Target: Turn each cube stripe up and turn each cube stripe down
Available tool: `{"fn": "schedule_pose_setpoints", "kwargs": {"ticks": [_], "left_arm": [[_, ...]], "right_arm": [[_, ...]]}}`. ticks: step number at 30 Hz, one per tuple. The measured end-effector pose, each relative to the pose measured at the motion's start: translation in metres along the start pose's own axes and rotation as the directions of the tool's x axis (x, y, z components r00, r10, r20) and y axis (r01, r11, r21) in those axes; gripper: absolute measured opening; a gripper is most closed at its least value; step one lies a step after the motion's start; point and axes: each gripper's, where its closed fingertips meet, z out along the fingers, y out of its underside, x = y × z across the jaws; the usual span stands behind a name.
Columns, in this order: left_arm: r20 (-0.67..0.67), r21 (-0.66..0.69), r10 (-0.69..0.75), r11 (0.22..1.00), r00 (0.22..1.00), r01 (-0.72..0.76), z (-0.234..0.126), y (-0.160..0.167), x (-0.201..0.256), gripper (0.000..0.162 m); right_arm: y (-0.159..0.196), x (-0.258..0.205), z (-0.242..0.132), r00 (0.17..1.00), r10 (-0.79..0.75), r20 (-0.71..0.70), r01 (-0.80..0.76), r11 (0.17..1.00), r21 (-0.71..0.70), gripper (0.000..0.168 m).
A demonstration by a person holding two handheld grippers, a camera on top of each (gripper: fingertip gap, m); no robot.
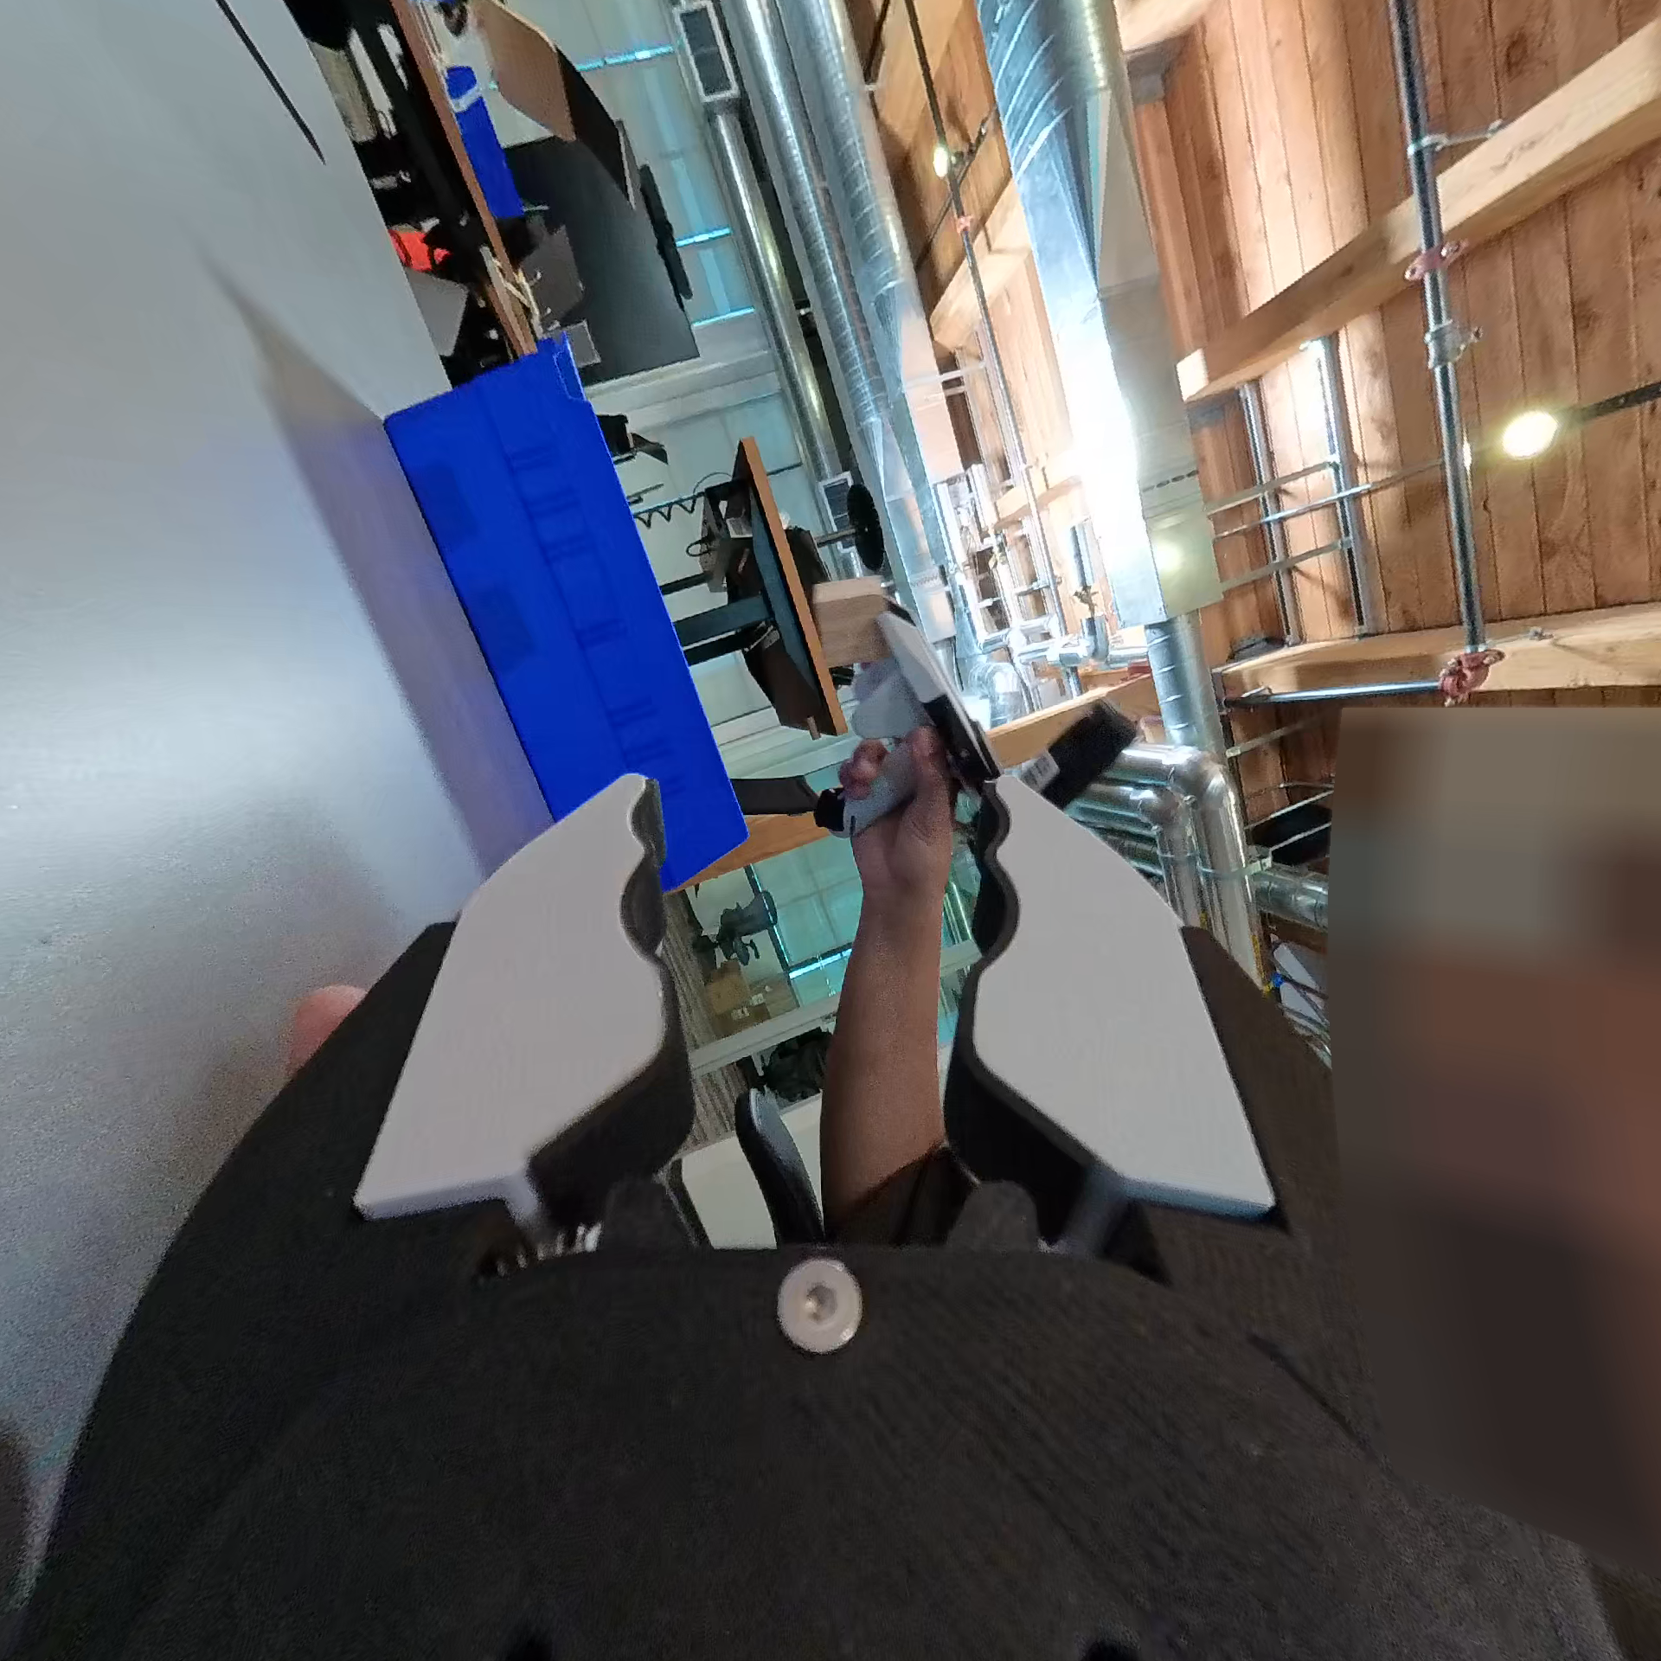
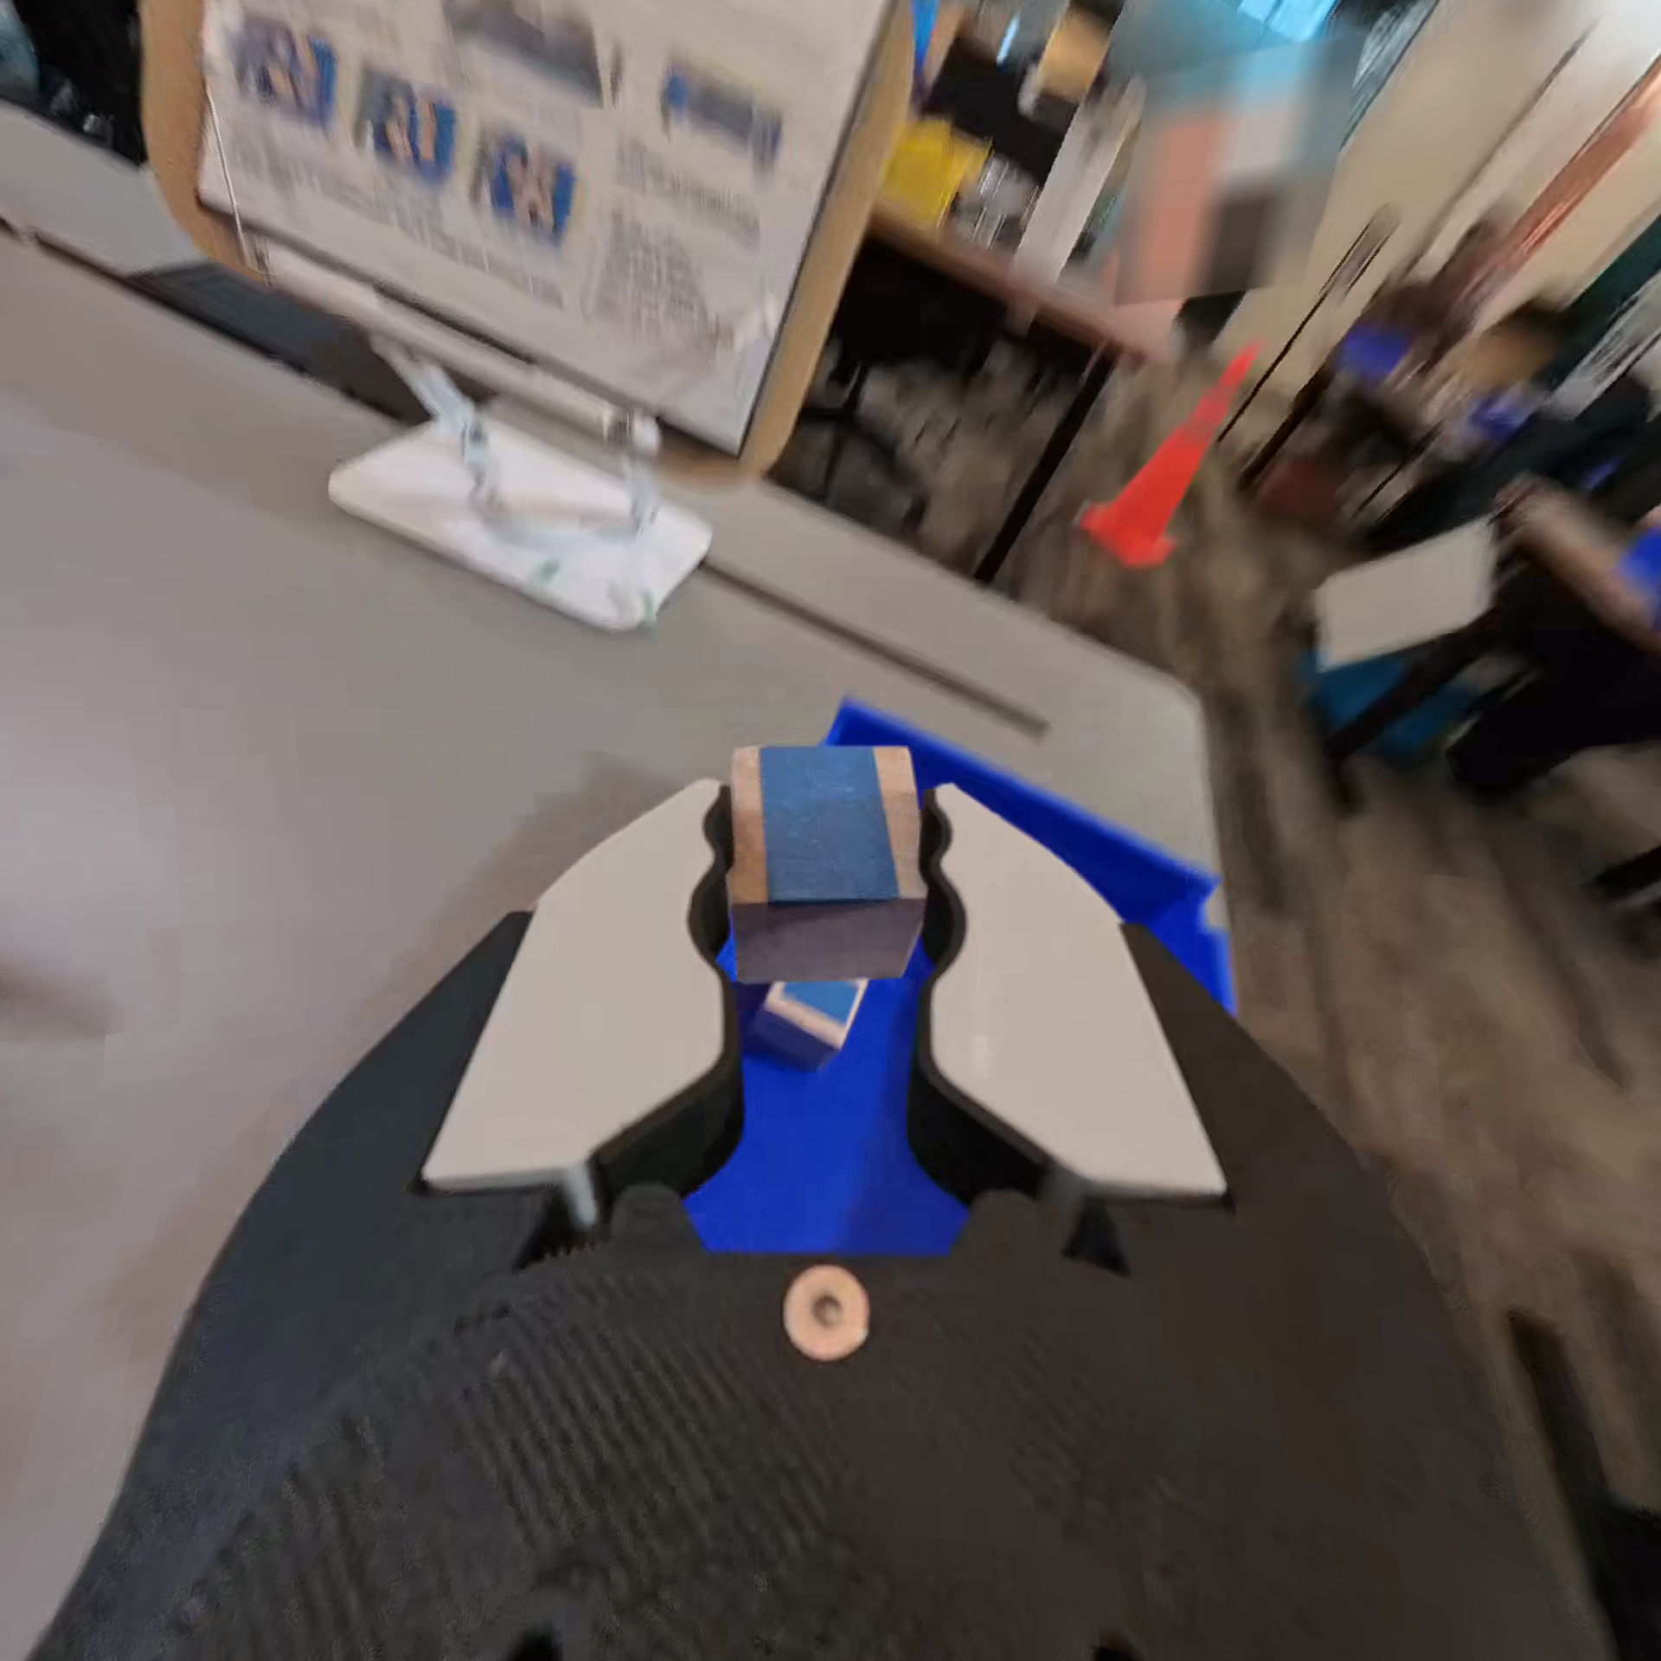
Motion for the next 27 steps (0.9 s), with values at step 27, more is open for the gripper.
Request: {"fn": "schedule_pose_setpoints", "kwargs": {"ticks": [27], "left_arm": [[-0.025,-0.119,0.004,0.993,1.0,-0.007,0.012,0.034,0.008,0.064]], "right_arm": [[0.171,-0.027,0.04,0.944,0.093,0.317,0.087,0.856,-0.509,0.041]]}}
